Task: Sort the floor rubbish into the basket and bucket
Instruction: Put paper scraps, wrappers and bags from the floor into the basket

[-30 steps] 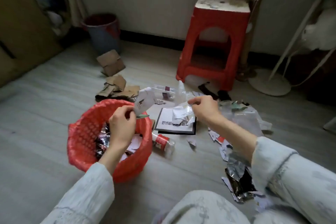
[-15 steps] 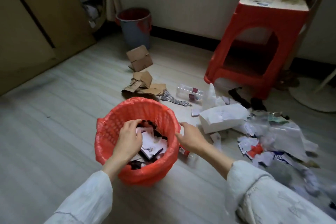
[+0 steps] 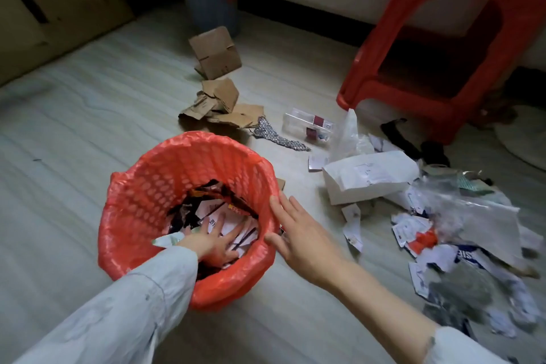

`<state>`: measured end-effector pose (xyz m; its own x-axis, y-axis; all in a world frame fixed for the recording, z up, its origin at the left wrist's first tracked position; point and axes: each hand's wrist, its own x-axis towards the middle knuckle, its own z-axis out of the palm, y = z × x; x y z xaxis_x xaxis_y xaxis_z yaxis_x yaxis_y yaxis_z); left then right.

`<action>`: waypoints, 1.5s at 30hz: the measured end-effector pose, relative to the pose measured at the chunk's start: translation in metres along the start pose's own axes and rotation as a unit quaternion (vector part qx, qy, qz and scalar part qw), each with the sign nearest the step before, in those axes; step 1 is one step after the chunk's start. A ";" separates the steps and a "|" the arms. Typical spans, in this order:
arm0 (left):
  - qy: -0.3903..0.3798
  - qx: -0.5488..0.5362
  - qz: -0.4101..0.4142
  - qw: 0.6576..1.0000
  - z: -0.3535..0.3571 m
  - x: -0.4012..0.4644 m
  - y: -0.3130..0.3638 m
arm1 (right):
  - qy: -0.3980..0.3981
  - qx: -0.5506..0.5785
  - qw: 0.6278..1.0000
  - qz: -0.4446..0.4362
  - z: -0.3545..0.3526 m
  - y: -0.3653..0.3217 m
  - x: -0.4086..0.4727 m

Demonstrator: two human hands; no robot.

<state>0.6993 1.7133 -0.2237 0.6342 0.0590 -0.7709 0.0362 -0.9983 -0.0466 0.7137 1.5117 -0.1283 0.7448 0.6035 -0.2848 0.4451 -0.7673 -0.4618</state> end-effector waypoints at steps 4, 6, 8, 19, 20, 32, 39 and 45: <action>-0.017 0.017 -0.003 1.000 0.005 0.011 -0.003 | -0.012 -0.001 1.000 0.006 0.006 0.003 0.004; -0.020 0.013 -0.007 1.000 0.004 0.007 -0.002 | -0.024 -0.004 1.000 0.015 0.009 0.002 0.004; -0.023 0.007 -0.001 1.000 -0.002 0.000 -0.001 | -0.038 -0.015 0.999 0.025 0.008 0.002 0.002; 0.164 -0.159 0.075 0.971 -0.051 -0.104 0.011 | -0.040 -0.097 0.988 0.111 -0.067 -0.010 -0.075; 0.194 -0.170 0.095 0.962 -0.058 -0.119 0.017 | -0.028 -0.114 0.986 0.120 -0.075 -0.012 -0.087; 0.319 -0.131 0.305 0.888 -0.094 -0.223 0.150 | 0.085 -0.134 0.961 0.227 -0.134 0.013 -0.237; 0.276 -0.070 0.376 0.882 -0.097 -0.210 0.247 | 0.102 -0.046 0.940 0.322 -0.137 0.081 -0.310; 0.196 -0.009 0.417 0.887 -0.062 -0.148 0.313 | 0.042 0.057 0.920 0.385 -0.099 0.164 -0.329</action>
<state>0.6642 1.3924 -0.0846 0.6665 -0.7017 -0.2517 -0.5620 -0.6948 0.4487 0.5911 1.1654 -0.0273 0.8552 -0.1330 -0.5009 -0.2833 -0.9293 -0.2368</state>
